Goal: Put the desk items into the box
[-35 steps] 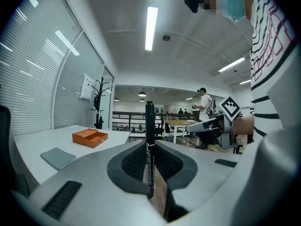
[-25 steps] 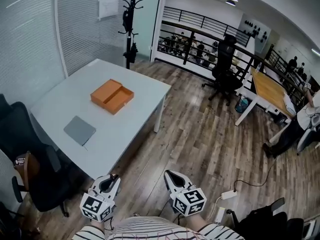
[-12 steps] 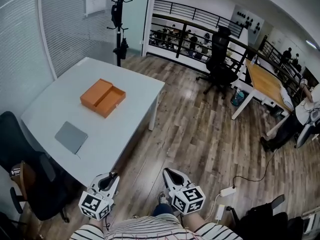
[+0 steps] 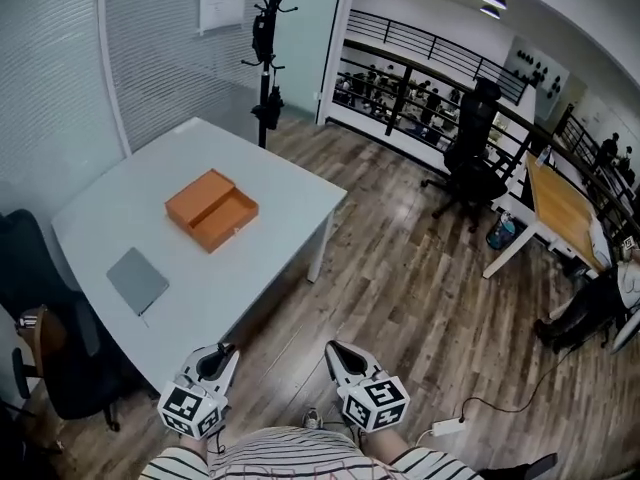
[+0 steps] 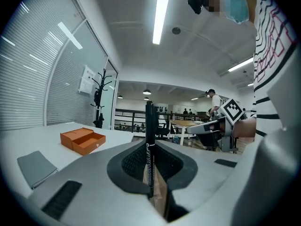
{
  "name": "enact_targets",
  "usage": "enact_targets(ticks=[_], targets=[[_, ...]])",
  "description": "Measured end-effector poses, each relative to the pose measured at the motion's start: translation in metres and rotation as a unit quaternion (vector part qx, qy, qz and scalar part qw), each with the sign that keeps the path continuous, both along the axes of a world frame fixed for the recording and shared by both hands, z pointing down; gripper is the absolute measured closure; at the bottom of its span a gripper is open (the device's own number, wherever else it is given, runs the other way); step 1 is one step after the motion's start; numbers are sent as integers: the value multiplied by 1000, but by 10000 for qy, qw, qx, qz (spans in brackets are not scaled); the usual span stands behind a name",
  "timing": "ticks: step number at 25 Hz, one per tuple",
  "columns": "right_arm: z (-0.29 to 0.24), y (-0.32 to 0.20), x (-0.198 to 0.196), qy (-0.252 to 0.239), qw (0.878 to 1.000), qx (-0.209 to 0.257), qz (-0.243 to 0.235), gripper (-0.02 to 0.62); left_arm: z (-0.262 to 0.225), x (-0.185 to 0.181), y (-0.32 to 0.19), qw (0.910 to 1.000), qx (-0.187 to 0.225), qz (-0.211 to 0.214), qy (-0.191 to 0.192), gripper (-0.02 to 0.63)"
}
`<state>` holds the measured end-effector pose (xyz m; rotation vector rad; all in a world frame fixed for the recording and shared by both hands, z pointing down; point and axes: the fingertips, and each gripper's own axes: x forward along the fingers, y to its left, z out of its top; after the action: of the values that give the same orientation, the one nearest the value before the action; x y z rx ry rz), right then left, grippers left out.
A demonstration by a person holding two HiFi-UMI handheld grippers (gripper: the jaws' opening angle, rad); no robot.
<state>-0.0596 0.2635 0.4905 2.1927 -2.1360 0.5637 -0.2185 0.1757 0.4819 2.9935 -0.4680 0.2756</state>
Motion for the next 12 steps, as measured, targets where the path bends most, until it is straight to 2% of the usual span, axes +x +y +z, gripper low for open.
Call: enact_targets(ticks=[6, 12], targets=[[0, -17, 46, -39, 9992, -34, -404, 568, -1, 43, -12, 9991, 5, -426, 6, 563], [6, -23, 81, -42, 9978, -80, -660, 568, 7, 74, -12, 9978, -27, -665, -22, 563]])
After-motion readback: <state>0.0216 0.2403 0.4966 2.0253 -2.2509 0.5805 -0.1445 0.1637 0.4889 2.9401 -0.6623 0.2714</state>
